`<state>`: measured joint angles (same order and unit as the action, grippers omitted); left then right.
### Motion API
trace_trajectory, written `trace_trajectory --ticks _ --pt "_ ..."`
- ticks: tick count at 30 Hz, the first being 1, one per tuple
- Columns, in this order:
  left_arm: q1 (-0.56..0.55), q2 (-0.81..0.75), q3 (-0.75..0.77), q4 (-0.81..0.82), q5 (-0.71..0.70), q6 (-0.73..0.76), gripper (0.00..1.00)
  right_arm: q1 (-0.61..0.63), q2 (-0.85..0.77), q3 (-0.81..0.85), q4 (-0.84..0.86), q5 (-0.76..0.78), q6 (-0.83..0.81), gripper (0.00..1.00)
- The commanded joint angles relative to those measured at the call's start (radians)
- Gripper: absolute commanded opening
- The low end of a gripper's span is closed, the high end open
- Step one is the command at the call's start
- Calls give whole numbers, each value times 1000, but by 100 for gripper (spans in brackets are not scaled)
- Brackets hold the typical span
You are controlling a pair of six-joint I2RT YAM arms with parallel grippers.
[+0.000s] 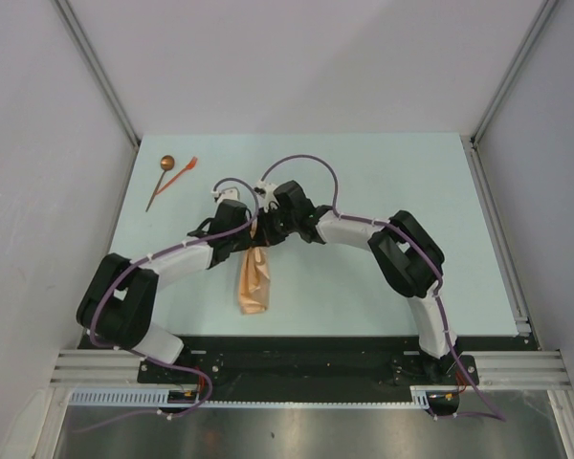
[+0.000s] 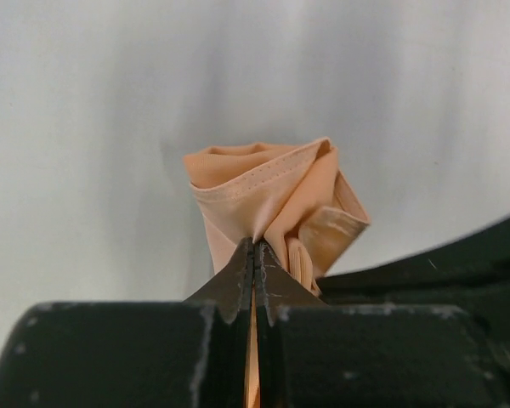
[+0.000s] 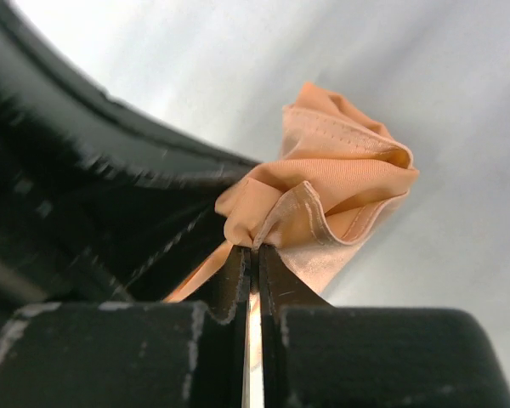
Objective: Fold the napkin into a case and place the utensils inside
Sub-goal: Stuff the top corner of the smaller-rectangle-folded napkin into the folded napkin.
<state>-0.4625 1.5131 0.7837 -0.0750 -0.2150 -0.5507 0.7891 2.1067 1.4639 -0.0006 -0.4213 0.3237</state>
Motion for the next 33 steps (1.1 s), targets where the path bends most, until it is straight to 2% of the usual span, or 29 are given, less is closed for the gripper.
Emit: trace_trajectory --ticks 1,3,6,11,15,20,21,24,33 --pt "-5 -73 -58 72 65 -77 0 2 56 32 82 5 121 0" --pt "-4 -73 -66 70 62 -91 0 -16 74 -3 201 -20 205 0" --pt "-1 -60 -67 72 72 -97 0 -22 130 21 223 -63 239 0" --pt "24 -48 -72 103 86 -97 0 -22 134 -1 245 -100 227 2" --pt "33 -63 -90 109 97 -101 0 -50 93 -53 257 -103 230 18" --pt "41 -79 -112 106 103 -104 0 -83 58 -74 264 -172 244 29" --pt "42 -80 -112 106 111 -103 0 -85 53 -80 274 -178 245 35" --pt "50 -80 -112 100 114 -100 0 -90 35 -102 292 -200 245 43" --pt "79 -82 -112 93 131 -98 0 -119 26 -126 367 -261 273 59"
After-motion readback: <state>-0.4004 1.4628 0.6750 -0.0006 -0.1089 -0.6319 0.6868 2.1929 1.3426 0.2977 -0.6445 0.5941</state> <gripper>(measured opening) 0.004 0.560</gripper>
